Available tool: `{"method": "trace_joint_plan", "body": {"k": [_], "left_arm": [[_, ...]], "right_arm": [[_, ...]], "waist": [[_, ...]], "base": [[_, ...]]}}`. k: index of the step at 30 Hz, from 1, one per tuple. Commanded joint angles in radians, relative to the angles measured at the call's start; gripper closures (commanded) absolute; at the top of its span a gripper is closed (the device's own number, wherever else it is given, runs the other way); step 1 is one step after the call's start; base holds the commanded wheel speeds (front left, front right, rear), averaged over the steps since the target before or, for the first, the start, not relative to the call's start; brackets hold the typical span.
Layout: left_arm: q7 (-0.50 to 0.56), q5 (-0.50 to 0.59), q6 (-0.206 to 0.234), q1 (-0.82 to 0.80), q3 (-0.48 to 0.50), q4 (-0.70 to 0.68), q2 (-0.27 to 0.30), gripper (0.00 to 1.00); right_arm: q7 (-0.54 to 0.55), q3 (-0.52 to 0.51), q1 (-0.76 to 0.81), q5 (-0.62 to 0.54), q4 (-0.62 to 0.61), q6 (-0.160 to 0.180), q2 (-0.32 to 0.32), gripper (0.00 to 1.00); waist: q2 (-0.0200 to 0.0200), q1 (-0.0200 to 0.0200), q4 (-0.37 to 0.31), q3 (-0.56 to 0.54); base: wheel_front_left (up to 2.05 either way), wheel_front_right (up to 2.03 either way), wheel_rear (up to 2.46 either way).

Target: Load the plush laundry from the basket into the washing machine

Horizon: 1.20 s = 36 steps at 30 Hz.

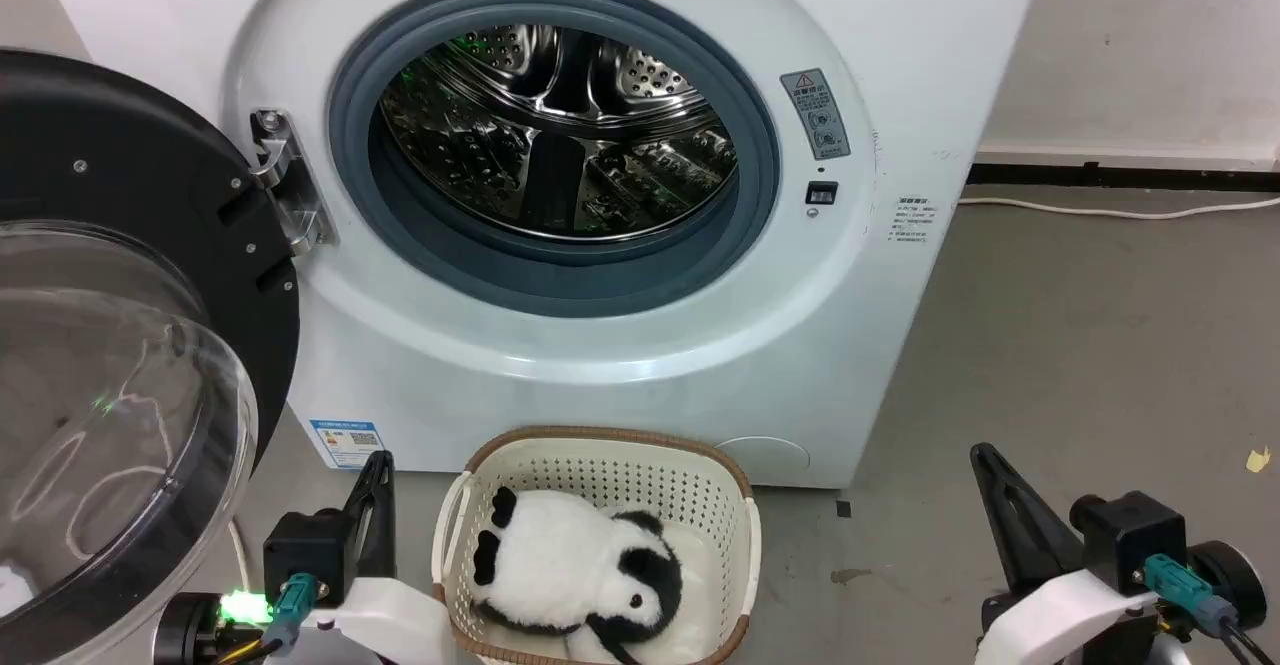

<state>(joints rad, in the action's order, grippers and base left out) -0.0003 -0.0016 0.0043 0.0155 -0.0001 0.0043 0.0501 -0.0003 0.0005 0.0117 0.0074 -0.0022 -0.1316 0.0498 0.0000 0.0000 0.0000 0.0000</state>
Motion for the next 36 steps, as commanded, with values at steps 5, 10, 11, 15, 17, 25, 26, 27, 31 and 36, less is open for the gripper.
{"method": "trace_joint_plan", "body": {"k": [5,10,11,15,17,25,26,27,31,36], "left_arm": [[0.000,0.002,-0.004,-0.015,0.000,-0.004,0.000,1.00],[0.000,0.002,-0.004,-0.015,0.000,-0.004,0.000,1.00],[0.000,0.002,-0.004,-0.015,0.000,-0.004,0.000,1.00],[0.000,0.002,-0.004,-0.015,0.000,-0.004,0.000,1.00],[0.000,0.002,-0.004,-0.015,0.000,-0.004,0.000,1.00],[0.000,0.002,-0.004,-0.015,0.000,-0.004,0.000,1.00],[0.000,0.002,-0.004,-0.015,0.000,-0.004,0.000,1.00],[0.000,0.002,-0.004,-0.015,0.000,-0.004,0.000,1.00],[0.000,0.002,-0.004,-0.015,0.000,-0.004,0.000,1.00],[0.000,0.002,-0.004,-0.015,0.000,-0.004,0.000,1.00]], "right_arm": [[0.000,0.000,-0.012,-0.007,0.002,0.001,0.000,1.00],[0.000,0.000,-0.012,-0.007,0.002,0.001,0.000,1.00],[0.000,0.000,-0.012,-0.007,0.002,0.001,0.000,1.00],[0.000,0.000,-0.012,-0.007,0.002,0.001,0.000,1.00],[0.000,0.000,-0.012,-0.007,0.002,0.001,0.000,1.00],[0.000,0.000,-0.012,-0.007,0.002,0.001,0.000,1.00],[0.000,0.000,-0.012,-0.007,0.002,0.001,0.000,1.00],[0.000,0.000,-0.012,-0.007,0.002,0.001,0.000,1.00],[0.000,0.000,-0.012,-0.007,0.002,0.001,0.000,1.00],[0.000,0.000,-0.012,-0.007,0.002,0.001,0.000,1.00]], "waist": [[0.0000,0.0000,0.000,0.000],[0.0000,0.0000,0.000,0.000],[0.0000,0.0000,0.000,0.000],[0.0000,0.0000,0.000,0.000],[0.0000,0.0000,0.000,0.000],[0.0000,0.0000,0.000,0.000],[0.0000,0.0000,0.000,0.000],[0.0000,0.0000,0.000,0.000],[0.0000,0.0000,0.000,0.000],[0.0000,0.0000,0.000,0.000]], "base": [[0.00,0.00,0.00],[0.00,0.00,0.00],[0.00,0.00,0.00],[0.00,0.00,0.00],[0.00,0.00,0.00],[0.00,0.00,0.00],[0.00,0.00,0.00],[0.00,0.00,0.00],[0.00,0.00,0.00],[0.00,0.00,0.00]]}}
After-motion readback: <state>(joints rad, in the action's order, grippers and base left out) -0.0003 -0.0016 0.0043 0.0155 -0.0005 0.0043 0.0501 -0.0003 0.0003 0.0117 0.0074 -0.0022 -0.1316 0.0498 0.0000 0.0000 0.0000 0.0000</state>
